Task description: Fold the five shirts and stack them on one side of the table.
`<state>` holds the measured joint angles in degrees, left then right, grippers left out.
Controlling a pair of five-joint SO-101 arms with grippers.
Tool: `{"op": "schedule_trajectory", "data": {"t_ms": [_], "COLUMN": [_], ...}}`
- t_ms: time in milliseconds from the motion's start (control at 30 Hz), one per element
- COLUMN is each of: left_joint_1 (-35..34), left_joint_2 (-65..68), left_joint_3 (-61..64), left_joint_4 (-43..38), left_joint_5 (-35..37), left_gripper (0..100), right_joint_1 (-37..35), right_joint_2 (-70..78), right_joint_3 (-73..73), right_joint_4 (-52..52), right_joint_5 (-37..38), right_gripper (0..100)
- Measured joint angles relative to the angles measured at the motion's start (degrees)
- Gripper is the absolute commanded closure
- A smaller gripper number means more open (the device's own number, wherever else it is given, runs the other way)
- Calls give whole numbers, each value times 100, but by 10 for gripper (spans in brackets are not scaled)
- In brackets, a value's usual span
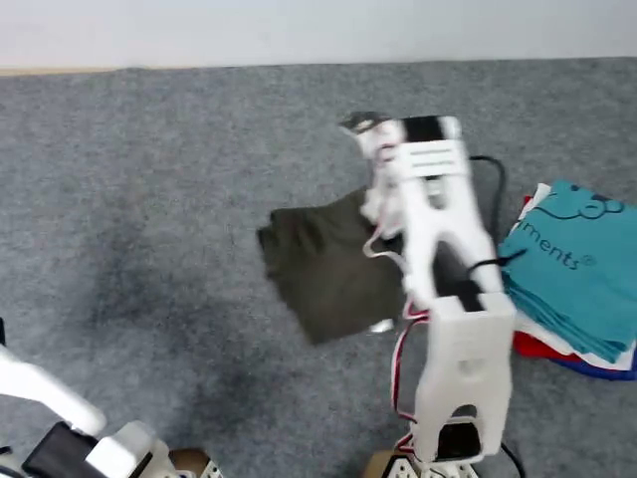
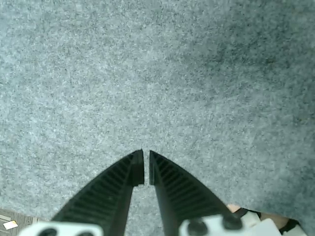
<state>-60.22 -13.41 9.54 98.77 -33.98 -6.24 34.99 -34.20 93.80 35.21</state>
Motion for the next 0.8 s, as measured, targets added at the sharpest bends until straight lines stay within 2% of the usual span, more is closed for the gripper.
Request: {"op": "schedule_trajectory", "data": {"t_ms": [100,200,267,400,467,633,800], "left_joint_1": [0,0,0,0,0,0,88], "left_joint_2": [0,0,0,0,0,0,0], "left_joint_3": [0,0,0,0,0,0,0], "left_joint_4": [0,0,0,0,0,0,0], "left_joint_5": [0,0,0,0,0,0,0], "left_gripper": [974,974,974,974,974,974,974], "right_joint_1": [193,62,-105,-404,-422,-404,-659], "right_joint_2": [0,62,149,229,229,62,-545], "right_joint_3": [0,0,0,0,0,0,0], "right_joint_4": [-800,-1451,-1732,-1969,-1987,-2075,-1978], "right_joint_5": [1301,2163,2347,2391,2145,1002,-607], "right_gripper": [987,986,957,806,775,775,812]}}
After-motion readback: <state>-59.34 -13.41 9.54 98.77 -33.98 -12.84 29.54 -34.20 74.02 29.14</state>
